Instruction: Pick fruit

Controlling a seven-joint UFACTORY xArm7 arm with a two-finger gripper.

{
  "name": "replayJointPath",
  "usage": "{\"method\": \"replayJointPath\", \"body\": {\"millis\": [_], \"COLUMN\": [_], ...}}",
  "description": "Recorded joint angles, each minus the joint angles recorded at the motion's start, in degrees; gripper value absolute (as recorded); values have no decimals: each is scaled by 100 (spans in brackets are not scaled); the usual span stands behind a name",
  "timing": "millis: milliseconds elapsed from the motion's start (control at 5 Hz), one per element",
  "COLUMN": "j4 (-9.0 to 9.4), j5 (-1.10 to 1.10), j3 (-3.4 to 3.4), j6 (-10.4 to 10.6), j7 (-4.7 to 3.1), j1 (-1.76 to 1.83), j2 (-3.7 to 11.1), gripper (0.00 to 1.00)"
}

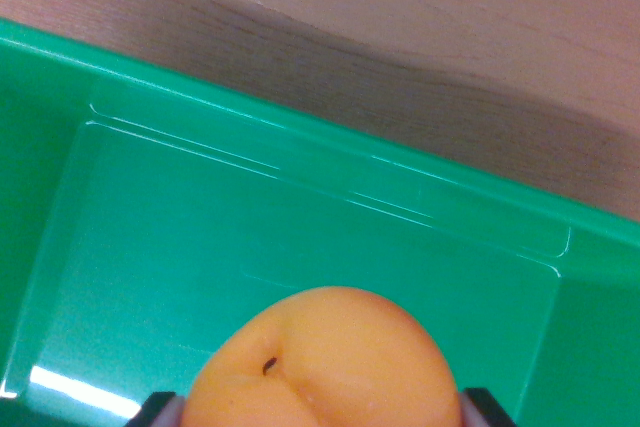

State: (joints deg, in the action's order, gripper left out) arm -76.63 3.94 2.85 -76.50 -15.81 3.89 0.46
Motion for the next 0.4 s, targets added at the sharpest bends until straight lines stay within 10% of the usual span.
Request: {"method": "replayJointPath", "body": {"millis": [400], "j4": [-30], "j5": [-1], "j3": [-1], "j6": [-53], "j7": [-3], "j1": [0], "j2": [-23], "gripper": [100]}}
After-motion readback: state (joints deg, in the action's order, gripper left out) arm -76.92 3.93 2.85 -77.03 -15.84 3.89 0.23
